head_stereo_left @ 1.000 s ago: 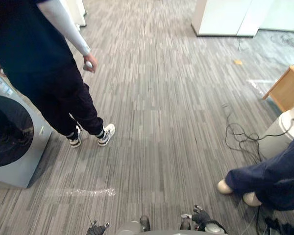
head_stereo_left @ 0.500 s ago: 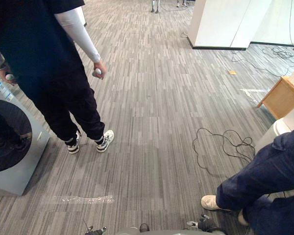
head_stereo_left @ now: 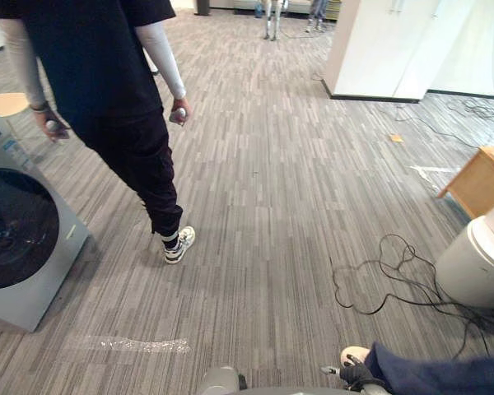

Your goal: Organize washtable

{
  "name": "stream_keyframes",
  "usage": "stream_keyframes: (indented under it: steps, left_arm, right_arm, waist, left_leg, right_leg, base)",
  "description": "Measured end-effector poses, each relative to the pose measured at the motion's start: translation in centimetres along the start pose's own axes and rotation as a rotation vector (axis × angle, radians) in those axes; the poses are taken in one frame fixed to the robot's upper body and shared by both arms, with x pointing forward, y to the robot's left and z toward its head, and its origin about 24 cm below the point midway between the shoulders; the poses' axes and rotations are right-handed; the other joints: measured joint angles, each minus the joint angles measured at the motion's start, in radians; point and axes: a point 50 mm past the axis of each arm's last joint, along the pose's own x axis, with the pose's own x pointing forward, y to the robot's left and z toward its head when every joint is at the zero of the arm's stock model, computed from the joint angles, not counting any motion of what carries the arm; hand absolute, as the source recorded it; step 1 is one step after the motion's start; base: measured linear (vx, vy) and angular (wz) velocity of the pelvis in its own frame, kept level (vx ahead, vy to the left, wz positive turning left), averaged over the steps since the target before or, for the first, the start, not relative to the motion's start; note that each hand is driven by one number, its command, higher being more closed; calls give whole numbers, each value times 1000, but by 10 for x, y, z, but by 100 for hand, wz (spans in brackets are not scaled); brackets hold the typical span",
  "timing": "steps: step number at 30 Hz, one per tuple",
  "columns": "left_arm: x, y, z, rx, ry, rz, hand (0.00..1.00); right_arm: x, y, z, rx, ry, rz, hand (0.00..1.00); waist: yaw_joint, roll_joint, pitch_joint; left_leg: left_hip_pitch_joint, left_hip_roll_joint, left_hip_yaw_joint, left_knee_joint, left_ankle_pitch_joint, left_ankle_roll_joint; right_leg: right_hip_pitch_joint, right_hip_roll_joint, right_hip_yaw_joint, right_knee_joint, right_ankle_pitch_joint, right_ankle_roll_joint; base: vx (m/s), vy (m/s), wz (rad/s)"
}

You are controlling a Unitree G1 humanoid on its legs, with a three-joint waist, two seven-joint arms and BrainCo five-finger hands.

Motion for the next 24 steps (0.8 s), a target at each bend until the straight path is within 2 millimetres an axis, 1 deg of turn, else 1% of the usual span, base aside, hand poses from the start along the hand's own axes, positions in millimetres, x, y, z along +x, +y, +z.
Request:
stream_keyframes:
  steps: [1, 2, 3, 4, 5, 6, 7, 8, 9, 10, 11, 12, 13, 14, 15, 16, 17, 18, 19, 21, 22, 23, 24]
  left_arm:
    - [0, -1, 0, 0, -1, -3, 0]
    - [-1, -6, -1, -2, 2, -15, 0]
    - [-2, -10, -3, -9, 11, -23, 0]
    - [-2, -10, -6, -17, 19, -23, 0]
    - [-3, -8, -9, -26, 30, -14, 0]
    - [-3, -7, -11, -37, 35, -9, 0]
    - [-4, -4, -14, -52, 45, 3, 0]
    - [-4, -1, -15, -57, 47, 10, 0]
    - [-3, 5, -16, -55, 52, 27, 0]
    - [-1, 9, -13, -47, 48, 34, 0]
    - [0, 9, -11, -45, 48, 35, 0]
    - [1, 12, -6, -33, 39, 39, 0]
    - [3, 14, -2, -8, 25, 38, 0]
    - [3, 15, 0, -2, 17, 39, 0]
    - [4, 15, 4, 8, 5, 38, 0]
    - [4, 14, 9, 15, -8, 34, 0]
    - [5, 12, 12, 19, -19, 29, 0]
    - [6, 8, 18, 22, -32, 19, 0]
    - [7, 3, 24, 29, -48, 7, 0]
    - [7, -2, 31, 27, -69, -3, 0]
    - [8, -8, 41, 27, -96, -17, 0]
    - [8, -13, 47, 27, -115, -31, 0]
    - [7, -21, 52, 34, -138, -49, 0]
  right_arm:
    - [0, -1, 1, 0, -3, -2, 0]
    - [1, -1, 4, -3, -11, -1, 0]
    - [1, 2, 6, -3, -16, 6, 0]
    - [1, 3, 6, -4, -15, 8, 0]
    - [1, 4, 6, -11, -16, 13, 0]
    - [1, 5, 7, -10, -18, 15, 0]
    - [1, 6, 6, -4, -16, 18, 0]
    - [1, 7, 5, 3, -10, 19, 0]
    - [-1, 15, -2, 19, 6, 36, 0]
    - [-1, 16, -1, 35, 2, 40, 0]
    - [-1, 14, -1, 50, 3, 35, 0]
    - [-1, 11, -2, 73, 6, 28, 0]
    - [-2, 8, -7, 85, 20, 20, 0]
    - [-2, 8, -9, 86, 25, 19, 0]
    - [-2, 7, -11, 86, 25, 19, 0]
    - [-2, 7, -7, 87, 1, 16, 0]
    - [-2, 7, -4, 87, -14, 16, 0]
    - [-2, 6, 1, 90, -44, 13, 0]
    - [-2, 4, 5, 104, -59, 7, 0]
    - [-2, 3, 6, 115, -70, 1, 0]
    - [-3, 3, 12, 129, -103, -3, 0]
    - [-3, 3, 17, 143, -124, -7, 0]
    - [-2, 4, 24, 147, -143, -3, 0]
  waist:
    - [8, -1, 0]
    - [20, 0, 0]
    - [41, 10, 7]
    - [43, 11, 7]
    - [42, 6, 4]
    - [41, 3, 5]
    - [42, -5, -3]
    - [43, -17, -11]
    - [41, -47, -31]
    - [38, -62, -32]
    - [37, -66, -30]
    - [35, -79, -24]
    - [21, -81, -22]
    - [17, -85, -22]
    - [5, -87, -21]
    - [-7, -82, -21]
    - [-16, -81, -20]
    - [-24, -75, -15]
    - [-23, -69, -5]
    - [-21, -66, 0]
    - [-27, -64, 0]
    - [-38, -58, 6]
    - [-47, -43, 22]
  left_leg:
    - [-25, -11, -21, -34, 2, -1]
    - [-68, -17, -64, -127, 16, -24]
    - [-91, -7, -100, -239, 54, -33]
    - [-103, -5, -106, -261, 88, -32]
    - [-113, -11, -98, -258, 135, -31]
    - [-123, -26, -85, -224, 148, -9]
    - [-143, -38, -62, -158, 123, 30]
    - [-143, -54, -43, -136, 95, 72]
    - [-145, -92, -16, -107, 44, 106]
    - [-131, -120, -4, -70, -6, 143]
    - [-112, -131, 0, -60, -28, 155]
    - [-52, -163, 0, -61, -50, 183]
    - [18, -189, -10, -79, -68, 200]
    - [53, -200, -20, -95, -70, 201]
    - [130, -214, -47, -146, -70, 201]
    - [199, -216, -77, -211, -68, 206]
    - [227, -216, -91, -240, -66, 209]
    - [282, -210, -109, -290, -64, 211]
    - [348, -200, -118, -337, -64, 211]
    - [413, -196, -131, -382, -64, 211]
    - [456, -192, -161, -427, -65, 210]
    - [482, -182, -183, -458, -69, 202]
    - [532, -161, -211, -499, -76, 187]
  right_leg:
    - [-2, -9, 6, -7, -1, 2]
    - [-14, -20, 23, -21, -2, 4]
    - [-18, -31, 46, -30, -8, 13]
    - [-16, -42, 50, -34, -14, 24]
    - [-10, -62, 69, -40, -27, 45]
    - [-4, -80, 80, -41, -36, 60]
    - [-1, -108, 95, -32, -51, 87]
    - [-6, -130, 103, -20, -61, 103]
    - [-36, -177, 131, 80, -79, 144]
    - [-85, -216, 163, 261, -94, 166]
    - [-116, -231, 187, 363, -84, 153]
    - [-177, -253, 241, 614, -28, 94]
    - [-232, -254, 266, 854, 26, 20]
    - [-247, -251, 263, 932, 36, 0]
    - [-275, -236, 231, 1041, 27, -7]
    - [-315, -208, 194, 1076, 8, -33]
    - [-336, -194, 172, 1073, -3, -44]
    - [-382, -166, 127, 1030, -34, -46]
    - [-404, -143, 75, 940, -64, -33]
    - [-433, -129, 24, 843, -84, -30]
    - [-493, -106, -1, 710, -83, -31]
    - [-522, -80, -15, 586, -72, -27]
    - [-529, -28, -10, 401, -25, -25]
  base:
    - [66, 51, -10]
    - [110, 119, -39]
    - [148, 159, -45]
    - [249, 234, -41]
    - [348, 303, -23]
    - [472, 400, -30]
    - [438, 354, -30]
    - [481, 334, -32]
    - [535, 305, -18]
    - [532, 295, -12]
    - [530, 299, 11]
    - [499, 259, 36]
    - [499, 229, 47]
    - [476, 169, 48]
    - [449, 147, 35]
    - [510, 151, 35]
    - [473, 113, 30]
    - [459, 75, 25]
    - [382, 39, 19]
    - [390, 21, 16]
    - [454, 10, 44]
    - [474, -5, 68]
    - [590, -23, 68]
